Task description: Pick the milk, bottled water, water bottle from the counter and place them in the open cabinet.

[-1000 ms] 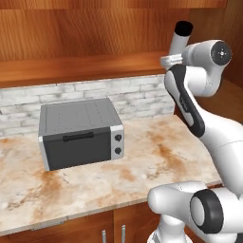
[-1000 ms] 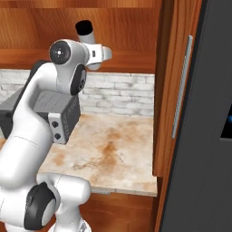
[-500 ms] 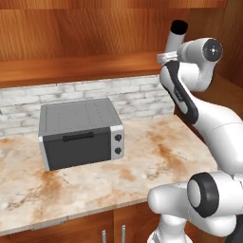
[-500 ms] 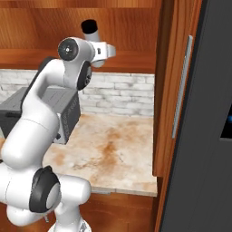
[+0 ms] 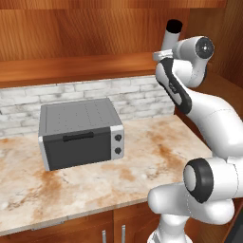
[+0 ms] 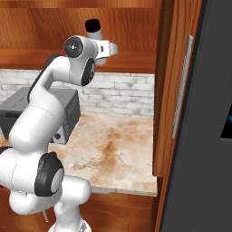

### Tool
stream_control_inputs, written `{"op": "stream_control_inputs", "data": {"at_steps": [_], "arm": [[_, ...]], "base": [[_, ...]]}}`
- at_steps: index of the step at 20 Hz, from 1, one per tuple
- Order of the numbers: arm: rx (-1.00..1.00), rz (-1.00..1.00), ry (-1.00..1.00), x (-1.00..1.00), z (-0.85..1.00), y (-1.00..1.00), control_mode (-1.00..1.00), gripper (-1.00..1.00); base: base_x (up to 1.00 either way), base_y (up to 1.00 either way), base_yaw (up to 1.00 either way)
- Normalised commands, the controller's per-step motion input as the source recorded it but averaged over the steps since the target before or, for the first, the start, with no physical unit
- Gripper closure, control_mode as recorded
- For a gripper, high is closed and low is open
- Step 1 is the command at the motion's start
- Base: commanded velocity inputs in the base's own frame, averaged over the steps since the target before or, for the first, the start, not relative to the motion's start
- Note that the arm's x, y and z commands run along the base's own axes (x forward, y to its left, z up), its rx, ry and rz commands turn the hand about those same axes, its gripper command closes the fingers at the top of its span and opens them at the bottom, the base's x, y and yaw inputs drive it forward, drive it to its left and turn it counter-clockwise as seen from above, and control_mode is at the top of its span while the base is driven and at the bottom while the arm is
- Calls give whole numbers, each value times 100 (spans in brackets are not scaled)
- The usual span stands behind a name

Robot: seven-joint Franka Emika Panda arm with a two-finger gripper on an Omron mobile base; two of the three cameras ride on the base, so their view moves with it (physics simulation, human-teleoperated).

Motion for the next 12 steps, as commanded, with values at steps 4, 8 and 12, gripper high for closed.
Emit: {"op": "stream_control_inputs", "data": {"at_steps": [4,8,12], "arm": [[0,0,0,37,0,-4,-100,100],[0,0,0,36,0,-8,-100,100],[0,0,0,32,0,-9,-100,100]], "base": [[0,0,0],[0,0,0],[0,0,0]]}}
